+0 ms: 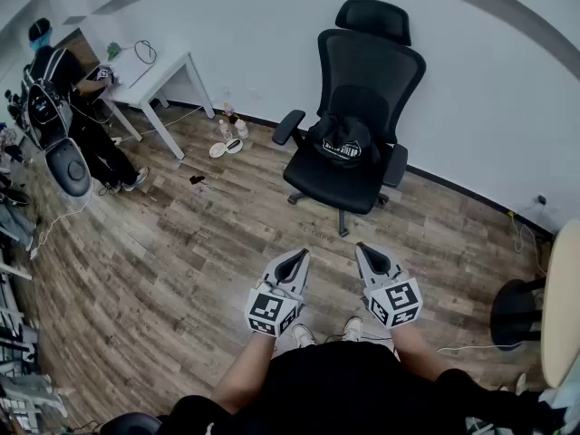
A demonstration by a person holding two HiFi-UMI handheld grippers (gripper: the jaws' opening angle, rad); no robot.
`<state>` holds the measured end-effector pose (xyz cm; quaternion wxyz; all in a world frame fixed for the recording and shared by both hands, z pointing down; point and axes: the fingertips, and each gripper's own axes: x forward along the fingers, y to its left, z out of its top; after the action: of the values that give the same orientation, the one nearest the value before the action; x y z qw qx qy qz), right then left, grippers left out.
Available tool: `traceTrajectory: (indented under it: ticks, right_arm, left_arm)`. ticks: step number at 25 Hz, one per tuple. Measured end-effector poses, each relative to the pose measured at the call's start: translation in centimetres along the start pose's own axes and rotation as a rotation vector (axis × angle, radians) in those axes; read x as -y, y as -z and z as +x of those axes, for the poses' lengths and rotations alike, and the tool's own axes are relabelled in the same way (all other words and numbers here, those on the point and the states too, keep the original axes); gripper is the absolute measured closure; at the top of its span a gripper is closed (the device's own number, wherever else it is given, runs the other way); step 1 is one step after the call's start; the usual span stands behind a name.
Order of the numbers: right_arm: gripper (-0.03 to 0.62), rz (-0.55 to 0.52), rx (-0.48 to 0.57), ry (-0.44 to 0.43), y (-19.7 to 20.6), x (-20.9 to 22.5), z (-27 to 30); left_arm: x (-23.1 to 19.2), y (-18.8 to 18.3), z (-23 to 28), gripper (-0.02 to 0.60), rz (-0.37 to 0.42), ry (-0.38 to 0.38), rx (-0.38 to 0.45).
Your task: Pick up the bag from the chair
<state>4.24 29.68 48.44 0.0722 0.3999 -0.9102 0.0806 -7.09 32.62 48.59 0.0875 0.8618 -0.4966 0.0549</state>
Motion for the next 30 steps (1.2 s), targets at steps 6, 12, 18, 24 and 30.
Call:
traceTrajectory:
  ticks: [6, 12, 18, 24, 30]
  right_arm:
    - [0.576, 0.003, -0.010, 0.003, 0.2, 0.6, -0.2]
    - [0.575, 0.017, -0.017, -0.004, 0.6, -0.5, 0.2]
    - [0.574, 0.009, -0.013, 0.013, 0.3, -2.1, 0.9]
    - [0.574, -0.003, -0.009, 0.037, 0.6, -4.0, 1.2]
    - [0.574, -0.004, -0.027, 0.052, 1.3, -3.3, 1.8]
  left_arm:
    - [0.1, -0.2, 0.2, 0.560, -0.002, -0.004, -0.003]
    - [-0.5, 0.1, -0.9, 0.560, -0.008, -0.015, -0.003]
    - [-1.5, 0.0, -2.4, 0.560, -0.012, -0.010, 0.010]
    - [-2.3, 0.3, -4.1, 0.560, -0.007, 0.014, 0.018]
    - [-2.8, 1.0, -3.2, 0.560, -0.019, 0.024, 0.004]
